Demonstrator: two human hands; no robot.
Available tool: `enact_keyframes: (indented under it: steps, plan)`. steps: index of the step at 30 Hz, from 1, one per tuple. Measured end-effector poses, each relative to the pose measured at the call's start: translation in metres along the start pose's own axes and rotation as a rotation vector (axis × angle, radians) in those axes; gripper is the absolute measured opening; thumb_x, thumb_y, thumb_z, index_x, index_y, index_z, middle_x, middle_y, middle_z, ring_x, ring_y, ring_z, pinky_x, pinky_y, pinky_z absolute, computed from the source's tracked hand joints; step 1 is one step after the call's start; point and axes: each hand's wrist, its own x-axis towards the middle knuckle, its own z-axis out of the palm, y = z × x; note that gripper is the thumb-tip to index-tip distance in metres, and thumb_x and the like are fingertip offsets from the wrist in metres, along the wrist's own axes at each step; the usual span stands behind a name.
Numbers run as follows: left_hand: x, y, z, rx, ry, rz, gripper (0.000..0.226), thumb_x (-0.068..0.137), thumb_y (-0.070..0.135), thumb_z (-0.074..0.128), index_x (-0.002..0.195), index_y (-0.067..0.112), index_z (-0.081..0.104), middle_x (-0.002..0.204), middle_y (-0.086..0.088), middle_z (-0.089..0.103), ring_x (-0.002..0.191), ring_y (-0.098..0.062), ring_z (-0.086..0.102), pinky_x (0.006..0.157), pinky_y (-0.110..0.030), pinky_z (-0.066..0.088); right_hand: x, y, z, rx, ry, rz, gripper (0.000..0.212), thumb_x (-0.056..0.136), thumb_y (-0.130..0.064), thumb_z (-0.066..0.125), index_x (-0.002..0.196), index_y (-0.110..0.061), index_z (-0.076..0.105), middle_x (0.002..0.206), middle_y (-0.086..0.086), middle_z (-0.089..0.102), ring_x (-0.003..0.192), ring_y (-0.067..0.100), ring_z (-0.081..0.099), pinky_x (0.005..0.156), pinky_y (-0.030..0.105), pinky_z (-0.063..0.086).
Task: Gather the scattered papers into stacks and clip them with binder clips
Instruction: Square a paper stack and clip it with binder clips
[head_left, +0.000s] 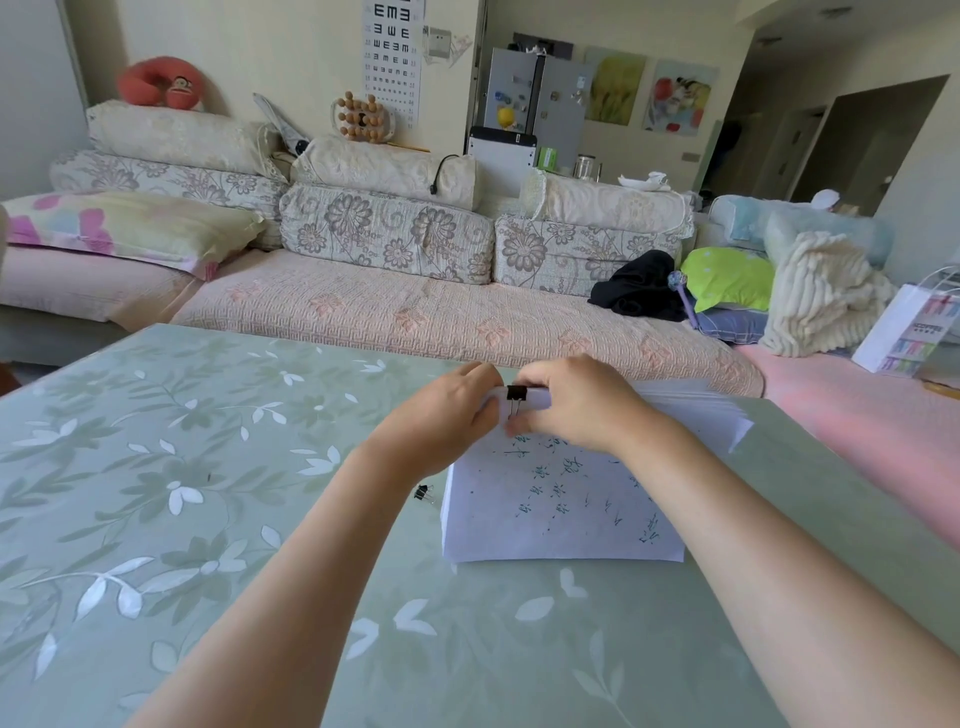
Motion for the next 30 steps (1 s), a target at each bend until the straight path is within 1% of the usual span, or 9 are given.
enact_keyframes:
  steps: [3, 7, 10, 13, 18, 21, 24, 26, 30]
  plan:
    - [-0.004, 0.001, -0.006, -0.017, 0.031, -0.072, 0.017, 0.098, 0.024, 0.045, 0.103, 0.018, 0.06, 0.091, 0.009, 0.055, 0.08, -0.015, 0.054, 0.07, -0.036, 0.047, -0.005, 0.001, 0.009, -0.207, 0.057, -0.066, 0.04, 0.082, -0.062, 0.065, 0.105, -0.03, 0.062, 0.092, -0.006, 0.066, 0.091, 0.022, 0.06, 0.072, 0.034, 0.043]
    - [-0.018, -0.025, 0.005, -0.395, 0.135, -0.462, 0.027, 0.09, 0.025, 0.034, 0.097, 0.029, 0.06, 0.084, 0.005, 0.066, 0.074, -0.019, 0.062, 0.069, -0.034, 0.049, -0.008, 0.007, 0.016, -0.327, 0.182, -0.127, 0.048, 0.088, -0.064, 0.056, 0.11, -0.021, 0.058, 0.101, -0.005, 0.065, 0.097, 0.023, 0.059, 0.076, 0.035, 0.037]
    - [-0.041, -0.06, 0.037, -0.121, -0.164, -0.624, 0.04, 0.086, 0.004, 0.039, 0.108, 0.029, 0.062, 0.113, 0.001, 0.063, 0.096, -0.022, 0.061, 0.076, -0.027, 0.047, -0.005, 0.01, 0.023, -0.333, 0.221, -0.133, 0.049, 0.089, -0.062, 0.056, 0.108, -0.017, 0.057, 0.099, -0.004, 0.064, 0.093, 0.023, 0.058, 0.072, 0.034, 0.032]
    - [-0.064, -0.084, 0.065, 0.097, -0.49, -0.551, 0.037, 0.09, 0.017, 0.057, 0.124, 0.031, 0.061, 0.122, 0.001, 0.051, 0.118, -0.022, 0.043, 0.097, -0.031, 0.04, -0.002, 0.012, 0.028, -0.314, 0.245, -0.152, 0.045, 0.09, -0.06, 0.056, 0.105, -0.017, 0.056, 0.097, -0.005, 0.063, 0.092, 0.022, 0.057, 0.071, 0.034, 0.032]
    - [-0.063, -0.083, 0.059, 0.094, -0.548, -0.546, 0.022, 0.087, 0.012, 0.055, 0.095, 0.026, 0.071, 0.099, 0.005, 0.061, 0.093, -0.016, 0.058, 0.08, -0.025, 0.049, -0.002, 0.013, 0.028, -0.303, 0.24, -0.169, 0.036, 0.094, -0.053, 0.055, 0.103, -0.018, 0.053, 0.099, -0.004, 0.062, 0.095, 0.021, 0.055, 0.072, 0.034, 0.035]
    - [-0.064, -0.068, 0.038, 0.11, -0.807, -0.577, 0.022, 0.079, 0.018, 0.061, 0.075, 0.038, 0.069, 0.096, 0.008, 0.071, 0.08, -0.013, 0.066, 0.073, -0.025, 0.052, 0.001, 0.014, 0.029, -0.274, 0.216, -0.153, 0.027, 0.098, -0.043, 0.053, 0.105, -0.017, 0.053, 0.104, -0.002, 0.06, 0.1, 0.023, 0.054, 0.075, 0.034, 0.033]
    - [-0.068, -0.043, 0.019, 0.056, -1.066, -0.56, 0.018, 0.079, 0.023, 0.066, 0.077, 0.04, 0.071, 0.088, 0.019, 0.072, 0.067, -0.005, 0.07, 0.069, -0.022, 0.048, 0.002, 0.013, 0.029, -0.203, 0.191, -0.127, 0.024, 0.097, -0.035, 0.056, 0.113, -0.017, 0.059, 0.11, -0.001, 0.061, 0.106, 0.024, 0.055, 0.08, 0.033, 0.037]
    - [-0.066, -0.02, 0.017, 0.002, -1.048, -0.479, 0.015, 0.082, 0.023, 0.067, 0.086, 0.036, 0.072, 0.075, 0.027, 0.066, 0.065, -0.003, 0.068, 0.074, -0.018, 0.046, -0.001, 0.011, 0.026, -0.15, 0.193, -0.091, 0.022, 0.095, -0.037, 0.061, 0.111, -0.021, 0.064, 0.108, -0.004, 0.063, 0.103, 0.021, 0.056, 0.079, 0.032, 0.038]
    - [-0.055, 0.02, 0.043, -0.153, -0.925, -0.402, 0.014, 0.084, 0.019, 0.068, 0.095, 0.027, 0.072, 0.066, 0.022, 0.062, 0.068, -0.007, 0.062, 0.068, -0.019, 0.046, -0.008, 0.009, 0.017, -0.09, 0.234, -0.024, 0.014, 0.087, -0.041, 0.071, 0.095, -0.03, 0.072, 0.087, -0.011, 0.068, 0.081, 0.015, 0.056, 0.067, 0.028, 0.034]
